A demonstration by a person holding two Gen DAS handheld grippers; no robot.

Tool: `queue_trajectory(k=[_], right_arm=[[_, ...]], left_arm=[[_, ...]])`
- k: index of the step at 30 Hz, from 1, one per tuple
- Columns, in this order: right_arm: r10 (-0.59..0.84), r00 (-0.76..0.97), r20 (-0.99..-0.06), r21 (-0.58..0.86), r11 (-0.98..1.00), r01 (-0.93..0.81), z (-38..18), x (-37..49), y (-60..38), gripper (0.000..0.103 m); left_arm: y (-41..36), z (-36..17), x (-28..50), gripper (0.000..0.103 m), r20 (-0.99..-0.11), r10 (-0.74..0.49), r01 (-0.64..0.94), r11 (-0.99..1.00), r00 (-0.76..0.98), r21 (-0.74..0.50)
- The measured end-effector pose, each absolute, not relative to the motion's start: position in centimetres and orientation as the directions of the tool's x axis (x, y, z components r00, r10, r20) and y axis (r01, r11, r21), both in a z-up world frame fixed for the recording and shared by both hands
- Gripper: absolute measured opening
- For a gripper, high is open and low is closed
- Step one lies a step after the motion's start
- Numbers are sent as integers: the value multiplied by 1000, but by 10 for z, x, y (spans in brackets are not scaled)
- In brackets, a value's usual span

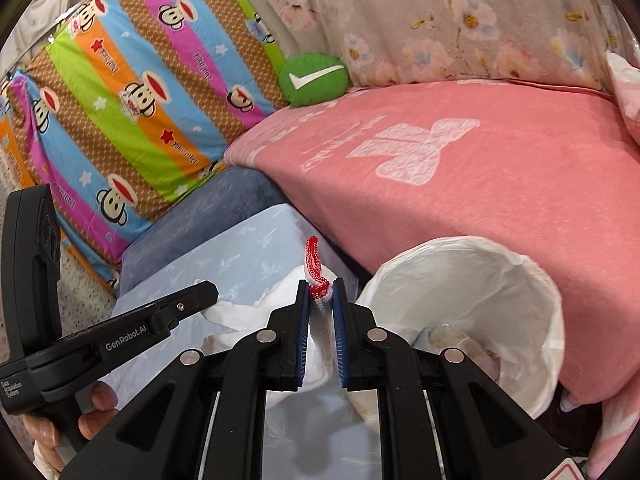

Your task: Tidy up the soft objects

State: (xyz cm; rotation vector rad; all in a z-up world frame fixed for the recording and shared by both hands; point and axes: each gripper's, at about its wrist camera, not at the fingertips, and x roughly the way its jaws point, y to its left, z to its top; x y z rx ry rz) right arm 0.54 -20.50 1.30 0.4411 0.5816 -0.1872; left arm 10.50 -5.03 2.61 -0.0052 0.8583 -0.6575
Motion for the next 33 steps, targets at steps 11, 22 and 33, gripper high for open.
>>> queue_trajectory(k=[11,22,33], right_arm=[[-107,837,-536,362,867,342,27,-27,-246,11],[-135,832,-538,367,851,375,27,-36,-268,11],[-128,823,-553,356,857,373,24,-30,-269,17]], left_arm=[[-98,33,80,5,-697,-568,608,758,439,-235],[-128,31,69,7,-710,-575,637,735,407,-230],[-138,25,67,36,-729,-546,627,751,412,-208]])
